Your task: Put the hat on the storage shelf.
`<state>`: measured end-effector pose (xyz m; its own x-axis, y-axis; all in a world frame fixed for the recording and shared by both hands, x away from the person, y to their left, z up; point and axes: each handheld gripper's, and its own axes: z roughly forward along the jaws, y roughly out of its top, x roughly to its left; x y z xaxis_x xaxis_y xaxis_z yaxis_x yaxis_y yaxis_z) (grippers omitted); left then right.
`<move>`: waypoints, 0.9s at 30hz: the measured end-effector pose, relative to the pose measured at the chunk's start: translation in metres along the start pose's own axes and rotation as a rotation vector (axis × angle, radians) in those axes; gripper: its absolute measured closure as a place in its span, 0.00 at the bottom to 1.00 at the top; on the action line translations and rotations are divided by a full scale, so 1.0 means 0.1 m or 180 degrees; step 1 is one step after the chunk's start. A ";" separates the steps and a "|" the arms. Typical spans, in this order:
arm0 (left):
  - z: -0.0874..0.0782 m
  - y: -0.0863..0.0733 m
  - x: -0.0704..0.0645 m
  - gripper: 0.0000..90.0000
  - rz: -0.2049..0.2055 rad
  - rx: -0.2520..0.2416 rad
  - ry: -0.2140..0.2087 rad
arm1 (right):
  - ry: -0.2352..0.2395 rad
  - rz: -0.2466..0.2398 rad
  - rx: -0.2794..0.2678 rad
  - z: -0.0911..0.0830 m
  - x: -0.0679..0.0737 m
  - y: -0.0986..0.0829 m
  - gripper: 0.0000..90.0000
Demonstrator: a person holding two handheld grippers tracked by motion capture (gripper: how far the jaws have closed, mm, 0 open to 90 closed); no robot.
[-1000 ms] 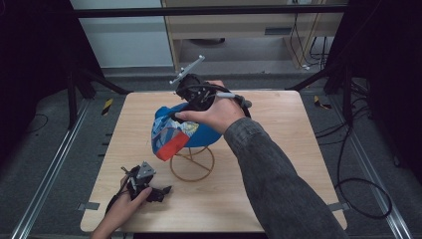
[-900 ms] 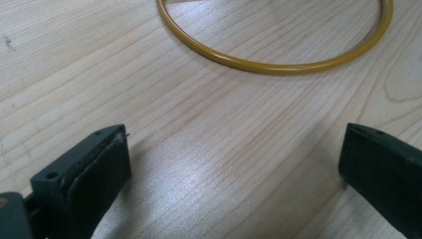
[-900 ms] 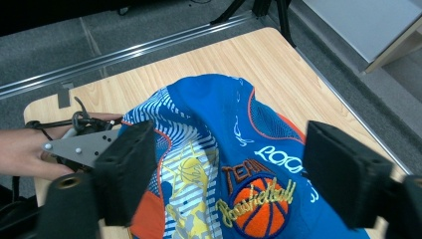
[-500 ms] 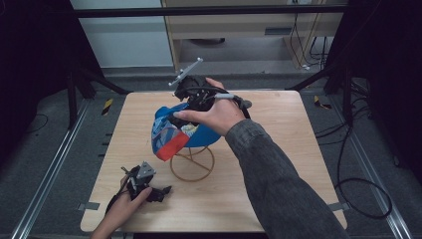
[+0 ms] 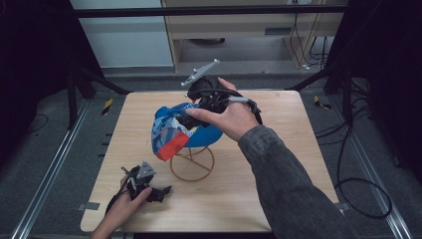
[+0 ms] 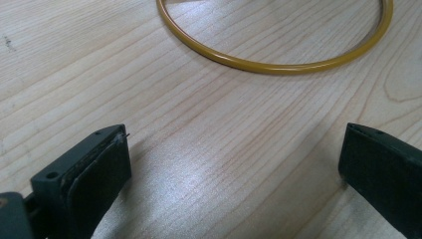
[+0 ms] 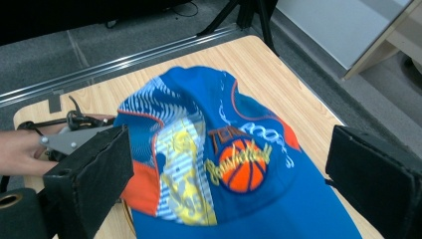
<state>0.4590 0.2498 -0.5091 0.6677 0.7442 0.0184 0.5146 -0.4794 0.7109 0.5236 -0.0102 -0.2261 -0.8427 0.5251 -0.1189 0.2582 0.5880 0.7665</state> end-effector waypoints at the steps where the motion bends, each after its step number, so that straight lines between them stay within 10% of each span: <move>1: 0.00 0.00 0.00 0.00 -0.0001 -0.0001 -0.0001 | -0.0006 0.0010 0.0000 -0.02 0.00 -0.02 0.05; 27: 0.00 0.00 0.00 0.00 0.0004 0.0003 -0.0004 | -0.0180 0.0323 -0.0161 -0.52 -0.25 -0.64 0.06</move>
<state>0.4587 0.2495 -0.5091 0.6690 0.7430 0.0185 0.5144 -0.4808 0.7101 0.5038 -0.0928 -0.2395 -0.7852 0.6149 -0.0735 0.3154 0.4991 0.8071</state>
